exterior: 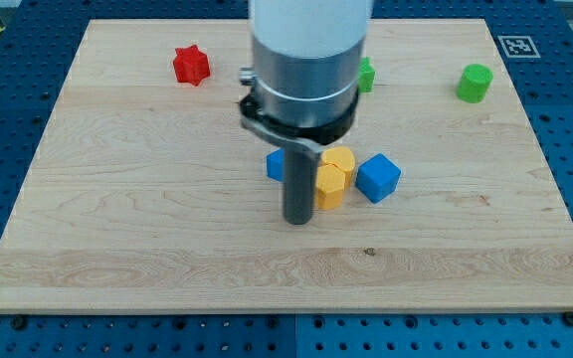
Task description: Move the red star down to the blue triangle
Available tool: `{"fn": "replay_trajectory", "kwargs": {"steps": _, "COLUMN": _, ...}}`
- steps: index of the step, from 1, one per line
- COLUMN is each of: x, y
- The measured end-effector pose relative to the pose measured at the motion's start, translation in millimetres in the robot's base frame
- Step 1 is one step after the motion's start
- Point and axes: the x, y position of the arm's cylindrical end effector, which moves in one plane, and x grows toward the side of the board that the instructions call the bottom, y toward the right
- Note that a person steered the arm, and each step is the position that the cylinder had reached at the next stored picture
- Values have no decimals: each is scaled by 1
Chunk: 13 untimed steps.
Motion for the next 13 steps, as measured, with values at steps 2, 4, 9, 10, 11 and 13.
{"fn": "replay_trajectory", "kwargs": {"steps": 2, "x": -37, "y": -131}}
{"fn": "replay_trajectory", "kwargs": {"steps": 4, "x": -127, "y": -229}}
{"fn": "replay_trajectory", "kwargs": {"steps": 9, "x": -281, "y": -214}}
{"fn": "replay_trajectory", "kwargs": {"steps": 10, "x": -229, "y": -165}}
{"fn": "replay_trajectory", "kwargs": {"steps": 11, "x": -176, "y": -121}}
{"fn": "replay_trajectory", "kwargs": {"steps": 13, "x": -196, "y": -232}}
